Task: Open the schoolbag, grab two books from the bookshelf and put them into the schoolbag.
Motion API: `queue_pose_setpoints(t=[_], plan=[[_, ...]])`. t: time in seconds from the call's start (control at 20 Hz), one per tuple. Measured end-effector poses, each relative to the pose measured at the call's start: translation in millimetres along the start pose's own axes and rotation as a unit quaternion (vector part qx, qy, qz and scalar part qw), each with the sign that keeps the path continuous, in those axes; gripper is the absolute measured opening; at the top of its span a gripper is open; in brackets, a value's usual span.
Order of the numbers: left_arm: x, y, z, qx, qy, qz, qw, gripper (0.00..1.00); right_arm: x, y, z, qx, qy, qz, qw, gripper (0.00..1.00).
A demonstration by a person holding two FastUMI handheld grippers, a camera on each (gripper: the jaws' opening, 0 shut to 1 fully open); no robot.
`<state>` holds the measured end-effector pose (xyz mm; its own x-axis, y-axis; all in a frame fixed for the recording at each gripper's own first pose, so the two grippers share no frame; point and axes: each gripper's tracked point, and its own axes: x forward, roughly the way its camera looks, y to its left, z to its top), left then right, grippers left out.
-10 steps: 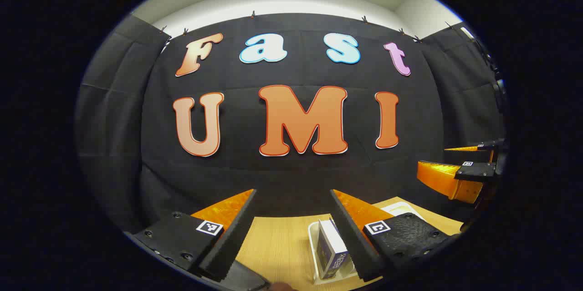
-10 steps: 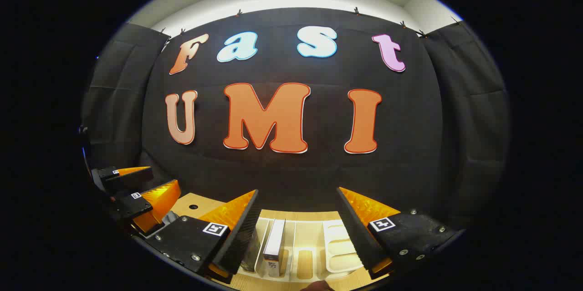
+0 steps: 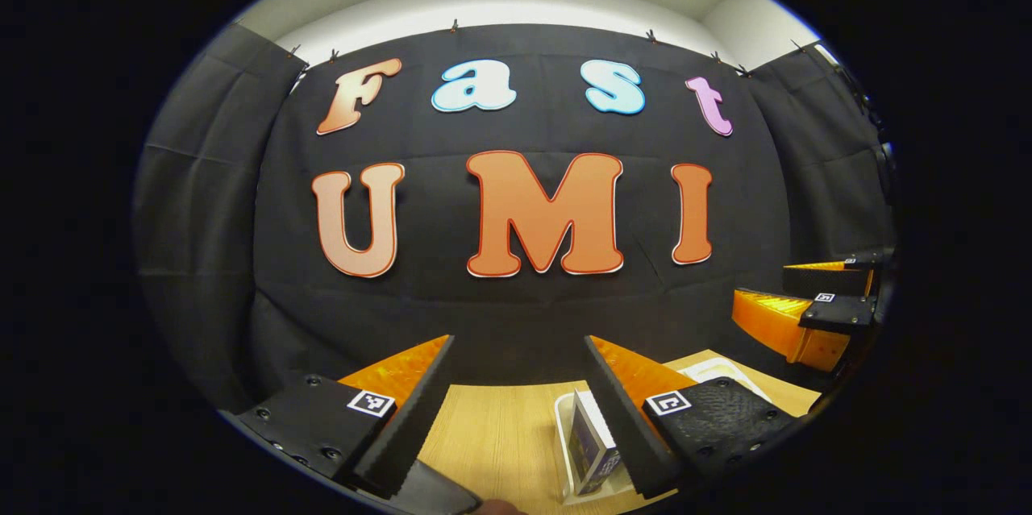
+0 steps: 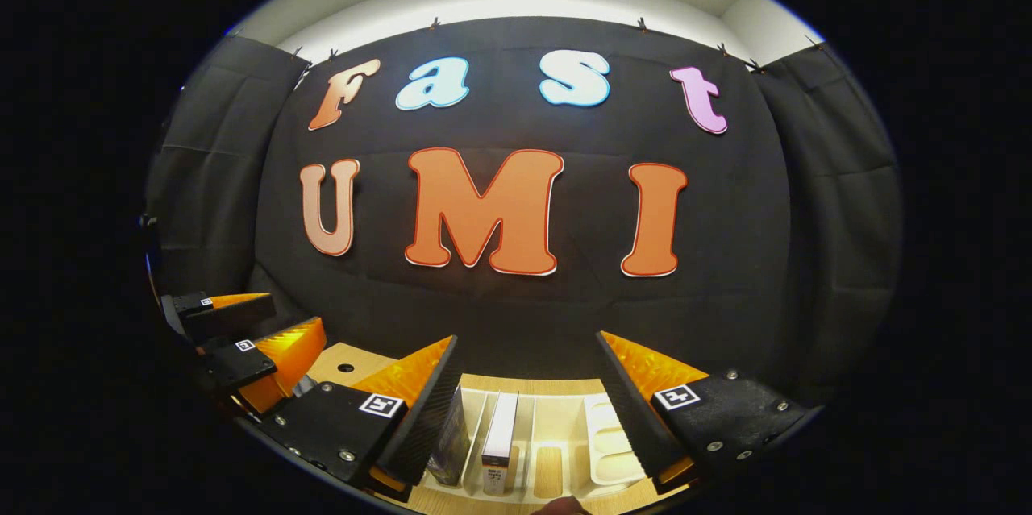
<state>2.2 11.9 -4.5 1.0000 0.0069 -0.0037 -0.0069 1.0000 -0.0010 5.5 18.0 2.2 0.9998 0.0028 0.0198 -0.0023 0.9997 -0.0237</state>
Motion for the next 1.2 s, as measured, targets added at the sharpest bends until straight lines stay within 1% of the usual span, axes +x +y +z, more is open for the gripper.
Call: queue_pose_setpoints(t=[0.05, 0.1, 0.15, 0.45, 0.5, 0.55, 0.6, 0.65, 0.7, 0.85, 0.9, 0.95, 1.0, 1.05, 1.2], plan=[[1, 2, 0, 0.0, 0.001, 0.002, 1.0, 0.98, 1, 2, -2, 0.0, 0.003, 0.002, 1.0, 0.97], [0, 2, 0, 0.0, 0.001, 0.003, 1.0, 1.0, 0, 0, -4, 0.001, 0.006, 0.0, 1.0, 0.97], [-1, 3, 1, 0.001, 0.0, 0.003, 1.0, 0.97, -2, -1, -5, 0.002, 0.009, 0.0, 1.0, 0.97], [-4, 6, 3, 0.003, -0.009, 0.011, 1.0, 0.97, -4, -6, -3, 0.008, 0.008, -0.01, 1.0, 0.97], [-5, 5, 2, 0.004, -0.008, 0.011, 1.0, 1.0, -5, -7, -4, 0.004, 0.009, -0.012, 1.0, 0.97], [-6, 5, 0, 0.007, -0.008, 0.011, 1.0, 1.0, -6, -8, -5, 0.001, 0.009, -0.013, 1.0, 0.97], [-7, 5, 1, 0.012, -0.01, 0.012, 1.0, 0.97, -7, -9, -5, -0.001, 0.008, -0.013, 1.0, 0.97], [-8, 5, 0, 0.021, -0.009, 0.014, 1.0, 0.97, -8, -8, -5, 0.0, 0.009, -0.011, 1.0, 0.97], [-8, 8, -3, 0.034, -0.005, 0.023, 0.999, 0.97, -9, -9, -6, 0.0, 0.01, -0.011, 1.0, 0.97], [-14, 10, -27, 0.057, 0.019, 0.026, 0.998, 0.97, -11, -13, -6, -0.003, 0.011, -0.011, 1.0, 0.97], [-15, 7, -39, 0.063, 0.039, 0.016, 0.997, 1.0, -13, -15, -6, -0.005, 0.011, -0.011, 1.0, 0.97], [-19, 2, -52, 0.068, 0.059, 0.007, 0.996, 0.97, -13, -16, -8, -0.006, 0.015, -0.011, 1.0, 0.97], [-19, 3, -63, 0.079, 0.07, 0.011, 0.994, 1.0, -14, -17, -10, -0.009, 0.016, -0.01, 1.0, 0.97], [-21, 7, -71, 0.095, 0.08, 0.016, 0.992, 0.98, -16, -19, -10, -0.012, 0.016, -0.012, 1.0, 0.97], [-32, 13, -101, 0.148, 0.119, 0.027, 0.981, 0.97, -20, -26, -14, -0.021, 0.018, -0.014, 1.0, 0.97]])
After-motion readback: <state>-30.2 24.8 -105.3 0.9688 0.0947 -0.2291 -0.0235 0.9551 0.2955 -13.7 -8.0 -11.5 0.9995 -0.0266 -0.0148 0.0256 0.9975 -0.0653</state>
